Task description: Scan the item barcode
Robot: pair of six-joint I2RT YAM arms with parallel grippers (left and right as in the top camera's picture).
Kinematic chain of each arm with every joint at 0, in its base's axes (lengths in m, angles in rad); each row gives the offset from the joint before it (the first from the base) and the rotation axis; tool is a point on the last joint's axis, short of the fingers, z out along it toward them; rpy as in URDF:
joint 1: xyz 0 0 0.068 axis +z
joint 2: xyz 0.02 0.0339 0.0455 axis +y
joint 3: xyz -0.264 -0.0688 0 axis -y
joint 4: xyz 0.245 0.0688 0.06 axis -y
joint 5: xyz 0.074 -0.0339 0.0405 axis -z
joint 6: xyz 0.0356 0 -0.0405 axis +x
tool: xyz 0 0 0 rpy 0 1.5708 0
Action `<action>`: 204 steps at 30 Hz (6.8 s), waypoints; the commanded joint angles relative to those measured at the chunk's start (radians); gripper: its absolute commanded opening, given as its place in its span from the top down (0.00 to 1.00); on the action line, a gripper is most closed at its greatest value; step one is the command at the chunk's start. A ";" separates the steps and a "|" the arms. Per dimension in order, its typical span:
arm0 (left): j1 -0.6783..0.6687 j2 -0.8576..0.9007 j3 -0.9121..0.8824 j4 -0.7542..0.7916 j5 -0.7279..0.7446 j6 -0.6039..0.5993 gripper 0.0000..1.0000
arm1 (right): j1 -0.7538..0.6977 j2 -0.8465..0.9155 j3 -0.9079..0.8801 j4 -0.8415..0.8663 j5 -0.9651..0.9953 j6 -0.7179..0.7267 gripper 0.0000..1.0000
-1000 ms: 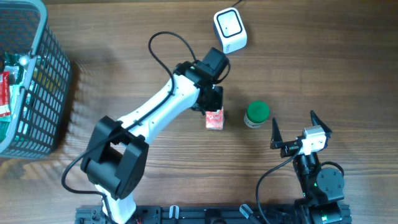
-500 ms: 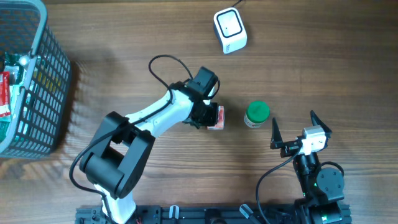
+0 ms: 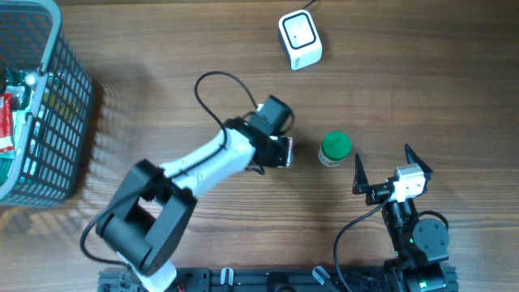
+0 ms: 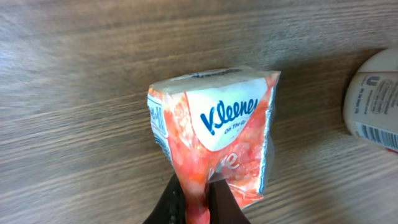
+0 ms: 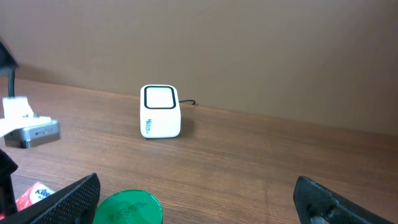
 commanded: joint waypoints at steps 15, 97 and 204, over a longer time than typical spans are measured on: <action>-0.364 -0.017 0.051 0.027 -0.739 0.122 0.96 | -0.004 0.002 -0.001 0.003 0.002 -0.005 0.00; -0.208 0.348 0.640 -0.646 -0.581 -0.149 0.96 | -0.004 0.002 -0.001 0.003 0.002 -0.005 0.00; 1.286 0.042 0.668 -0.254 -0.026 0.267 0.00 | -0.004 0.002 -0.001 0.003 0.002 -0.005 0.00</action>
